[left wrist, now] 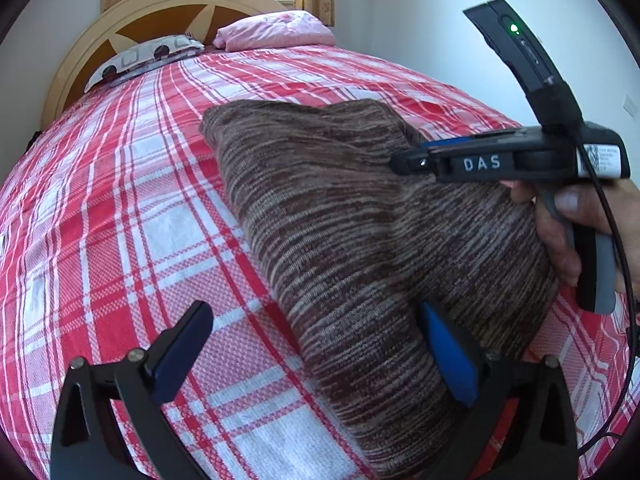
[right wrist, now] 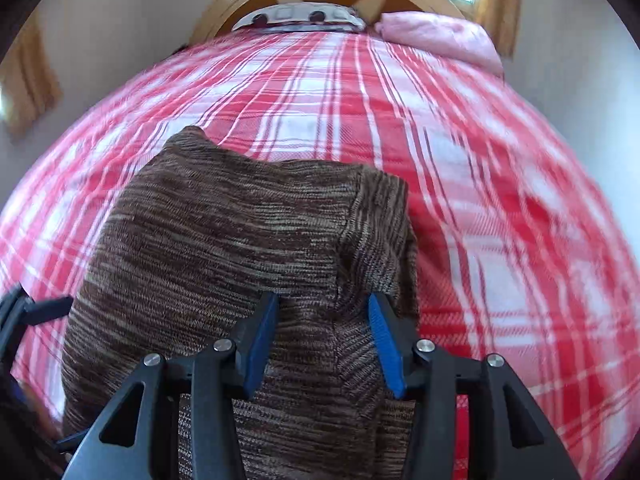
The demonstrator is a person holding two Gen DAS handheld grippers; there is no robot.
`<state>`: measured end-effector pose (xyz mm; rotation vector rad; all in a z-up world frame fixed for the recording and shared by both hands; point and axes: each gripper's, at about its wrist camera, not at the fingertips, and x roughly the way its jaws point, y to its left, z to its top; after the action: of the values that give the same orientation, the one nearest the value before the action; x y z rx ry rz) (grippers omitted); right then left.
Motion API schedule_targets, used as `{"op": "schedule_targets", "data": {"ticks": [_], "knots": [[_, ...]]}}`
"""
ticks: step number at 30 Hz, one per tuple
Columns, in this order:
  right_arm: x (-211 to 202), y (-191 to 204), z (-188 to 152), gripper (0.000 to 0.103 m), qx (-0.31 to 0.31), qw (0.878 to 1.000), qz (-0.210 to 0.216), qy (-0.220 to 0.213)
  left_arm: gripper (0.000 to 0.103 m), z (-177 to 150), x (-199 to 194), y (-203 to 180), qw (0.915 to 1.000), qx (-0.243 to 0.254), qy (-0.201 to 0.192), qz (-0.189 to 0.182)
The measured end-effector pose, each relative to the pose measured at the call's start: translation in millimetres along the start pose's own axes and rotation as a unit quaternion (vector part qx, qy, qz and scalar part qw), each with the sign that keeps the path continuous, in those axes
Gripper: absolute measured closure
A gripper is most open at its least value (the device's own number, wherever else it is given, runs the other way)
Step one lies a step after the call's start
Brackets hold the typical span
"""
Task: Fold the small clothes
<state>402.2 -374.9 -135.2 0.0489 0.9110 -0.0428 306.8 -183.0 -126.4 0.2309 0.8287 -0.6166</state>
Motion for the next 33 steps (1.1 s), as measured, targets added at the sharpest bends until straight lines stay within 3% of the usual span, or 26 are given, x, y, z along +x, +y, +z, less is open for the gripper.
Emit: {"op": "schedule_targets", "data": {"ticks": [8, 17, 21, 26, 29, 33], "knots": [[-4.8, 0.7, -3.4, 0.056, 0.002, 1.000, -0.008, -0.001, 0.000, -0.7, -0.2, 2.7, 1.0000, -0.004, 0.000, 0.000], [-57.7, -6.4, -29.5, 0.056, 0.021, 0.999, 0.014, -0.046, 0.000, -0.7, -1.3, 2.5, 1.0000, -0.006, -0.002, 0.003], [-66.1, -14.7, -38.9, 0.055, 0.021, 0.999, 0.015, -0.044, 0.000, 0.3, -7.0, 6.8, 0.9998, -0.019, -0.008, -0.009], [-59.2, -51.8, -28.9, 0.052, 0.073, 0.996, 0.037, -0.046, 0.000, 7.0, -10.9, 16.9, 0.9979, -0.056, -0.011, -0.032], [-41.9, -71.8, -14.8, 0.046, 0.102, 0.991, 0.076, -0.030, 0.000, 11.6, -4.5, 18.1, 0.9949, -0.078, 0.008, -0.063], [-18.2, -82.7, -1.7, 0.046, 0.111, 0.988, 0.106, -0.018, 0.000, 16.1, 10.2, 13.1, 0.9942, -0.077, 0.037, -0.065]]}}
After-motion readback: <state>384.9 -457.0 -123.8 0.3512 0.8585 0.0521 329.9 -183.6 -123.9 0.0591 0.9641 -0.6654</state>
